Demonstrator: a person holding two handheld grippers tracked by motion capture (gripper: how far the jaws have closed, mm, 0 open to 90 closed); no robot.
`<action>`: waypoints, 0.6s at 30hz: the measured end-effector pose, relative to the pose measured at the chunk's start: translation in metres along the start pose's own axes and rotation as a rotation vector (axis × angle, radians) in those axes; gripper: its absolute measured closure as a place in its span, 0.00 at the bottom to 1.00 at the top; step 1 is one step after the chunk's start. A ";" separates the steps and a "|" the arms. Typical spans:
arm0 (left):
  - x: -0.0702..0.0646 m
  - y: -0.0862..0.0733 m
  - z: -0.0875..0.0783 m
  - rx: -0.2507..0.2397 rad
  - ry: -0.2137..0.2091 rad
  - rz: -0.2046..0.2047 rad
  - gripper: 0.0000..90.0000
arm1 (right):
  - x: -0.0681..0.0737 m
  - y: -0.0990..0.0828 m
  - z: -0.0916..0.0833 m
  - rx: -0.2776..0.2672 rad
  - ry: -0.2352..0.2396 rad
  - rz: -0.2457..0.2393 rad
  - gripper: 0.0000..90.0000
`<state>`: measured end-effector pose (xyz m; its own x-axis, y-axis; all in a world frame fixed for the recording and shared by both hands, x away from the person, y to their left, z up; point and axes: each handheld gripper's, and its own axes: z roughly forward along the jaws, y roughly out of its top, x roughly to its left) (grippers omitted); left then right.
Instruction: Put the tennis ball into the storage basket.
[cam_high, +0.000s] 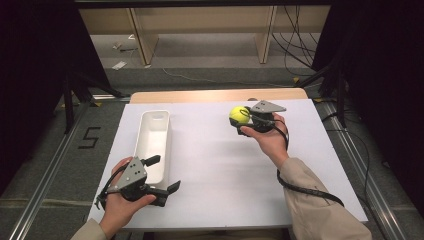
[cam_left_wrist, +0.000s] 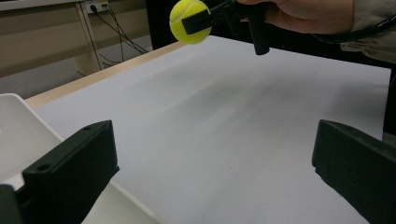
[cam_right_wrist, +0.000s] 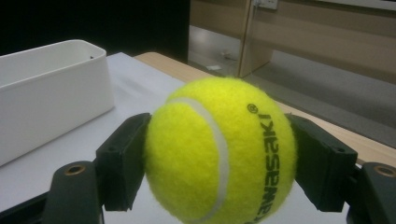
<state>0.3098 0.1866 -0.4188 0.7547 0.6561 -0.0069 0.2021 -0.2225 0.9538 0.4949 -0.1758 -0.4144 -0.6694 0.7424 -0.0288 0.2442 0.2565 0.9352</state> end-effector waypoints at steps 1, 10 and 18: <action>0.000 0.000 0.000 0.000 -0.001 -0.002 0.00 | 0.001 0.000 0.000 -0.001 0.000 0.000 0.30; 0.000 0.000 0.001 0.002 -0.001 0.001 0.00 | 0.005 0.003 0.002 -0.003 0.013 -0.004 0.30; 0.000 0.000 0.001 0.001 -0.002 0.001 0.00 | 0.009 0.005 0.004 -0.009 0.019 -0.010 0.30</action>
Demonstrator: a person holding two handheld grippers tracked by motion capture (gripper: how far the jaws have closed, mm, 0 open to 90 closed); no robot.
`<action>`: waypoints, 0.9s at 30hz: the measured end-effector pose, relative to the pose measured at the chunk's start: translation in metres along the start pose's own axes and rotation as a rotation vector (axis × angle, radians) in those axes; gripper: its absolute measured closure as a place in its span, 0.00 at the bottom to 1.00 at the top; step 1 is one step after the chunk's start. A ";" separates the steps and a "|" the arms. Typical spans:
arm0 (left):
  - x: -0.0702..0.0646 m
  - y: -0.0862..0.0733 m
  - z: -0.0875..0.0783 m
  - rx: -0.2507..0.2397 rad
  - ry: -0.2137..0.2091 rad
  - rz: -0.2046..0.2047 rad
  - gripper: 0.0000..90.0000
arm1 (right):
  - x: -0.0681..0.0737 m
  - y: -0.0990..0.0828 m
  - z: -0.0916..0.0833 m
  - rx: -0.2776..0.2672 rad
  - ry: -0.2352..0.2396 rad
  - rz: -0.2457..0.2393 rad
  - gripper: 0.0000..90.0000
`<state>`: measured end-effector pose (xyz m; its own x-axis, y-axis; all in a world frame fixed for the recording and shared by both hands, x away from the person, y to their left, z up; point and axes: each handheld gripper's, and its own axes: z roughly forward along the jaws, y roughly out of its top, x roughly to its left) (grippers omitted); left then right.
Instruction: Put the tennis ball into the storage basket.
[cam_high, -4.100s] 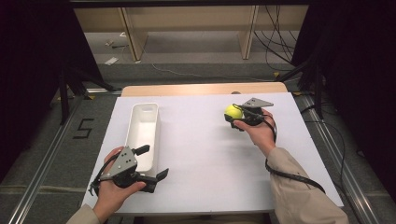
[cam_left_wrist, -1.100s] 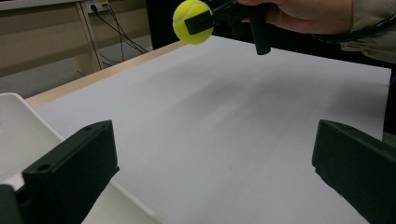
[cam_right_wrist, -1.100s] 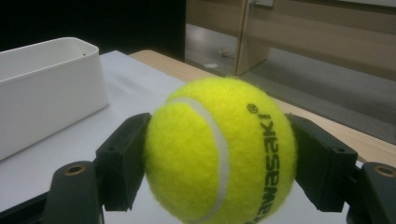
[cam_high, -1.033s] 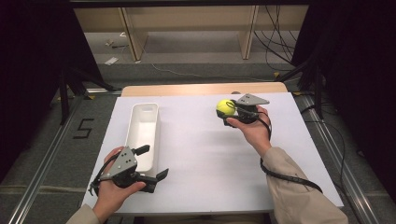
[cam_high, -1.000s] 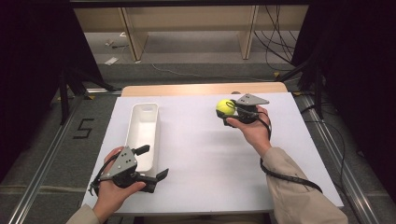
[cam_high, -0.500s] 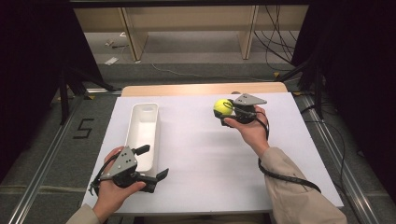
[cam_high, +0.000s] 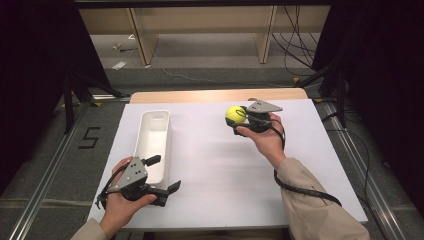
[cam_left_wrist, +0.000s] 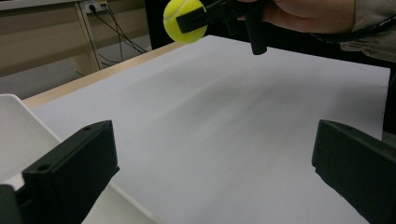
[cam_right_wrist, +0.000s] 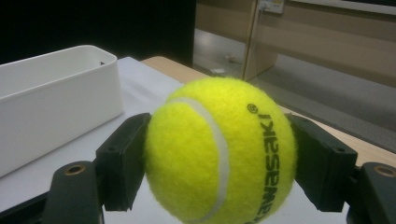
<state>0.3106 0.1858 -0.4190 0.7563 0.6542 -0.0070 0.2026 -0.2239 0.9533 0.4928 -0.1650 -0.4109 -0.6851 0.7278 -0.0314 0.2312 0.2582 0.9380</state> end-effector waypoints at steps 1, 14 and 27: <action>0.000 0.000 0.000 0.001 0.000 0.001 0.00 | 0.001 0.000 0.000 0.000 0.001 0.001 0.30; 0.000 0.000 0.001 0.002 -0.003 -0.001 0.00 | 0.006 0.002 0.005 -0.006 0.009 -0.003 0.30; 0.000 0.000 0.001 0.002 -0.004 0.000 0.00 | 0.013 0.006 0.011 -0.011 0.024 -0.004 0.30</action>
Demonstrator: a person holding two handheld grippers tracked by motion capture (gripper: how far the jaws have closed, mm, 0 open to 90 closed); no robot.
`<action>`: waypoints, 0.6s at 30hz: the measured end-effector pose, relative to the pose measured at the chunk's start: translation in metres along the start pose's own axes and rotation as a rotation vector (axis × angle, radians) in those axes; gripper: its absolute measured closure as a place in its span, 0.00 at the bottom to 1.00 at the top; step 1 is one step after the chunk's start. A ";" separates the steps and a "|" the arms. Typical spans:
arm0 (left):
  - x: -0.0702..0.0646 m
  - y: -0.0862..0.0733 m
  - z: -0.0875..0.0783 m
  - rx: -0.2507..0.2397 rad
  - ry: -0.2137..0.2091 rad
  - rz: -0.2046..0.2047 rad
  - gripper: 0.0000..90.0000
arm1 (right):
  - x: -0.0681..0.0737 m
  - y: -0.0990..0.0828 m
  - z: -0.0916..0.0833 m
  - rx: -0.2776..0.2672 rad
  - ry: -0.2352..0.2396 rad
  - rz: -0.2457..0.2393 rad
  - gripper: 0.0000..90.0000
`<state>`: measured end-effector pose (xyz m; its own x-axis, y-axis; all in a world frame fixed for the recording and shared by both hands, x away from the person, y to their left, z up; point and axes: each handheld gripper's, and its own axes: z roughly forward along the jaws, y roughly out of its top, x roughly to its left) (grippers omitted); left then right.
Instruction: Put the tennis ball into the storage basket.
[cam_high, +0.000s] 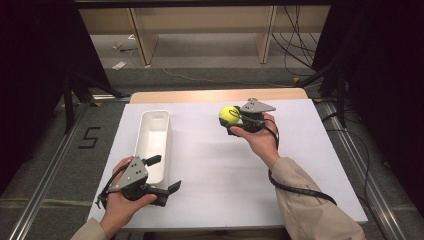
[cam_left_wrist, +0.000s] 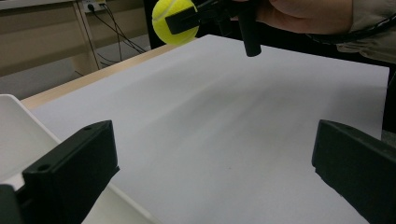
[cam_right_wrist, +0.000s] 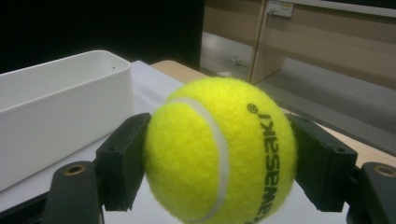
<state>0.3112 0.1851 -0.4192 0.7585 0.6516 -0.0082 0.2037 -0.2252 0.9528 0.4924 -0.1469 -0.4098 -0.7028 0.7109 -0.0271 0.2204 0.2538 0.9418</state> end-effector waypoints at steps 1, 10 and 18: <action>0.000 0.000 0.000 0.000 0.000 -0.001 0.00 | 0.000 0.000 0.001 -0.001 0.001 -0.003 0.30; 0.000 0.000 0.000 0.000 -0.001 0.000 0.00 | 0.005 0.003 0.004 -0.003 0.011 -0.006 0.30; 0.000 0.000 0.000 0.001 -0.002 0.004 0.00 | 0.008 0.006 0.007 -0.006 0.016 -0.010 0.30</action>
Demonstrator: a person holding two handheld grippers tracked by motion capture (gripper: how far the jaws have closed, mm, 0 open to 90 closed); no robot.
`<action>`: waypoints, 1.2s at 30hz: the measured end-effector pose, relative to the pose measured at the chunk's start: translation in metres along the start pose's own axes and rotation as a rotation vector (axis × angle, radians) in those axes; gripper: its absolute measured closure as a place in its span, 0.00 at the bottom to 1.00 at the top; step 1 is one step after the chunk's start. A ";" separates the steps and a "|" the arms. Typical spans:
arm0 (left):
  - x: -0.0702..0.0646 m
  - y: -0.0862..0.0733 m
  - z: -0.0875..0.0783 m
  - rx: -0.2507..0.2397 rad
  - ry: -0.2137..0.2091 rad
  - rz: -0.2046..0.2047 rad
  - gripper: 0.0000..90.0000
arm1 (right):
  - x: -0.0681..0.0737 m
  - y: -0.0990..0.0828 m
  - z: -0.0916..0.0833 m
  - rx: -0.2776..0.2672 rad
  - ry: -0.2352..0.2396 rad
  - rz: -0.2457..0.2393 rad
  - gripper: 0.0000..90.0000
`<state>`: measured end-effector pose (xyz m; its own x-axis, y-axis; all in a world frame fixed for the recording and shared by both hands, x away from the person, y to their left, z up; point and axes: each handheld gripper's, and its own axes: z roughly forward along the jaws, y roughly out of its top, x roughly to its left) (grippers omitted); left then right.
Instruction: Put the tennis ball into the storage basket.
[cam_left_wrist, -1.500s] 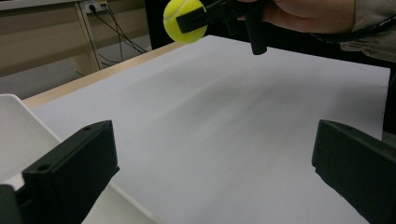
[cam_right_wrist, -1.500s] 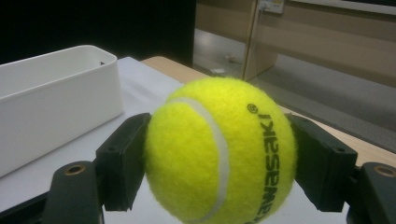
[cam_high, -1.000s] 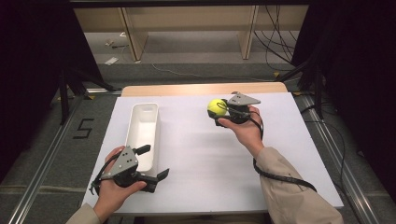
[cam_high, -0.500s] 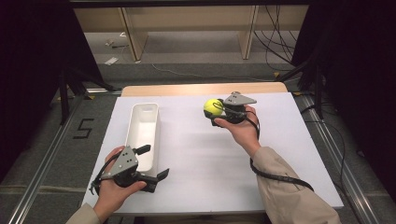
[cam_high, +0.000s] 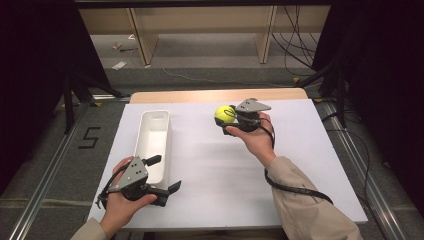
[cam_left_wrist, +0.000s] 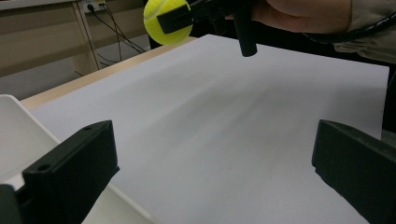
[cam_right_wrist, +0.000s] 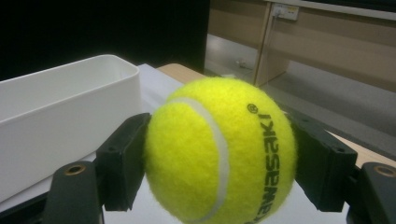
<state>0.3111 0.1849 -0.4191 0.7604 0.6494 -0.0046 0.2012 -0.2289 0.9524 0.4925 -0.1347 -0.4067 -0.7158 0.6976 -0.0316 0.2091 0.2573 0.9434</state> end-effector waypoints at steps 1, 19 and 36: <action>0.000 0.000 0.000 -0.001 0.000 0.000 0.00 | 0.000 0.001 0.000 -0.003 0.000 -0.001 0.30; 0.000 0.000 0.000 -0.001 0.001 -0.002 0.00 | 0.010 0.007 0.009 -0.011 0.018 -0.006 0.30; 0.000 0.000 0.000 0.000 0.001 -0.001 0.00 | 0.018 0.010 0.015 -0.013 0.039 -0.013 0.30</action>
<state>0.3110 0.1853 -0.4189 0.7595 0.6505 -0.0054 0.2021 -0.2281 0.9524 0.4917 -0.1090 -0.4030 -0.7437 0.6678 -0.0314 0.1912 0.2575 0.9472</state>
